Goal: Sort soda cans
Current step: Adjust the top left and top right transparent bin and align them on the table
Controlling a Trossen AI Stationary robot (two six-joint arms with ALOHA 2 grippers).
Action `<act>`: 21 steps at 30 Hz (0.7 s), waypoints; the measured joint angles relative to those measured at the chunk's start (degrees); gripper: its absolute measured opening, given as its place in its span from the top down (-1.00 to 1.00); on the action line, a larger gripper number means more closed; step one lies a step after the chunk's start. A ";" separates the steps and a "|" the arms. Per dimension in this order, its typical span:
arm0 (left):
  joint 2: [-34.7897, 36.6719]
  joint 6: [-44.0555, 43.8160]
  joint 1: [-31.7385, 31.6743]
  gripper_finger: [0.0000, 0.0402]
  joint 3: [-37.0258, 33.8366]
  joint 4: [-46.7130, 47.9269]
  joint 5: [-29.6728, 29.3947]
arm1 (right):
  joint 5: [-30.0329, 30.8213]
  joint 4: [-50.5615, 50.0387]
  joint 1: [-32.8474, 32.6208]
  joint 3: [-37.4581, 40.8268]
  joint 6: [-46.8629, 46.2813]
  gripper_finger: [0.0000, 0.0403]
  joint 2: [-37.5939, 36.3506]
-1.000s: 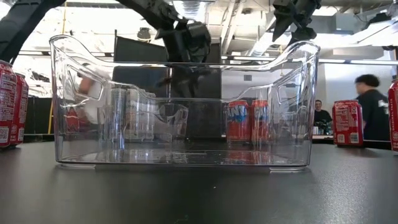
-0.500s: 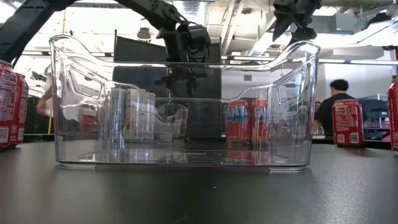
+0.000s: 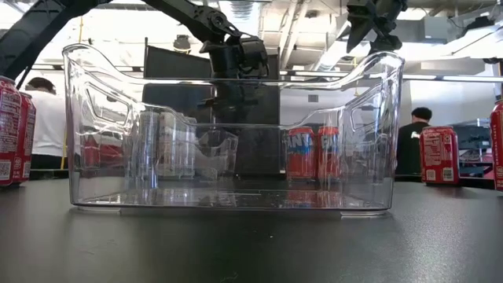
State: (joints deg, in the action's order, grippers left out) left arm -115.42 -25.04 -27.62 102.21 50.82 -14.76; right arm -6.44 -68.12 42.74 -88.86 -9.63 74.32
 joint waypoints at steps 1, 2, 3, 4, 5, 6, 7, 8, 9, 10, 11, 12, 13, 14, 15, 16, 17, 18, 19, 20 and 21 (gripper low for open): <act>-0.23 0.47 0.02 0.58 -0.03 0.20 -0.09 | -0.01 0.00 0.00 0.00 0.00 -0.89 0.00; -0.66 0.58 0.12 0.64 0.00 0.21 -0.06 | -0.04 -0.01 0.00 0.00 -0.08 -0.89 0.00; -0.96 0.55 0.24 0.70 0.04 0.12 0.06 | -0.04 -0.03 0.00 0.00 -0.28 -0.89 0.00; -1.08 0.45 0.27 0.76 0.05 0.47 0.15 | -0.07 -0.11 0.00 0.00 -0.42 -0.89 0.00; -1.22 0.41 0.29 0.81 0.05 0.92 0.20 | -0.08 -0.29 -0.04 0.00 -0.46 -0.89 0.00; -1.48 0.35 0.53 0.85 0.09 0.96 0.24 | -0.11 -0.56 -0.25 0.00 -0.60 -0.89 -0.02; -1.54 0.19 0.65 0.89 0.11 1.04 0.09 | -0.12 -0.81 -0.43 0.00 -0.68 -0.89 -0.04; -1.56 0.10 0.79 0.93 0.13 1.10 0.02 | -0.17 -0.89 -0.59 0.00 -0.87 -0.89 -0.04; -1.57 0.12 0.92 0.95 0.12 1.20 -0.07 | -0.18 -0.93 -0.83 0.00 -0.90 -0.89 -0.04; -1.58 0.19 1.05 0.96 0.12 1.21 -0.07 | -0.17 -1.08 -1.07 0.00 -0.90 -0.89 -0.04; -1.59 0.40 1.13 0.97 0.12 1.29 -0.04 | -0.17 -1.31 -1.28 0.00 -0.95 -0.89 -0.04; -1.62 0.75 1.27 0.97 0.12 1.44 -0.01 | -0.17 -1.37 -1.46 0.00 -1.01 -0.89 -0.04; -1.62 1.05 1.46 0.96 0.12 1.68 0.02 | -0.17 -1.33 -1.55 0.00 -1.03 -0.89 -0.04; -1.64 1.28 1.71 0.96 0.12 2.03 0.02 | -0.17 -1.33 -1.61 0.00 -1.03 -0.89 -0.07; -1.64 1.43 2.07 0.96 0.12 2.52 0.04 | -0.17 -1.33 -1.67 0.00 -1.05 -0.89 -0.04; -1.64 1.50 2.48 0.96 0.12 2.94 0.01 | -0.17 -1.33 -1.93 0.00 -1.11 -0.89 -0.07; -1.64 1.70 2.97 0.96 0.12 3.30 -0.05 | -0.16 -1.31 -2.07 0.00 -1.38 -0.89 -0.06; -1.65 1.90 3.52 0.96 0.13 3.55 -0.08 | -0.15 -1.27 -2.19 0.00 -1.49 -0.89 -0.06; -1.68 1.94 4.16 0.96 0.21 3.89 -0.10 | -0.16 -1.21 -2.21 0.00 -1.49 -0.89 -0.07; -1.71 1.94 4.81 0.96 0.51 4.63 0.02 | -0.16 -1.18 -2.21 0.00 -1.49 -0.89 -0.09; -1.72 1.94 5.53 0.96 0.86 5.68 0.71 | -0.17 -1.25 -2.21 0.00 -1.49 -0.89 -0.09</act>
State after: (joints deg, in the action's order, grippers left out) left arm -117.14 -23.09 -22.09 103.06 56.50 -14.05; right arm -6.61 -69.37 40.53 -88.86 -11.11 74.24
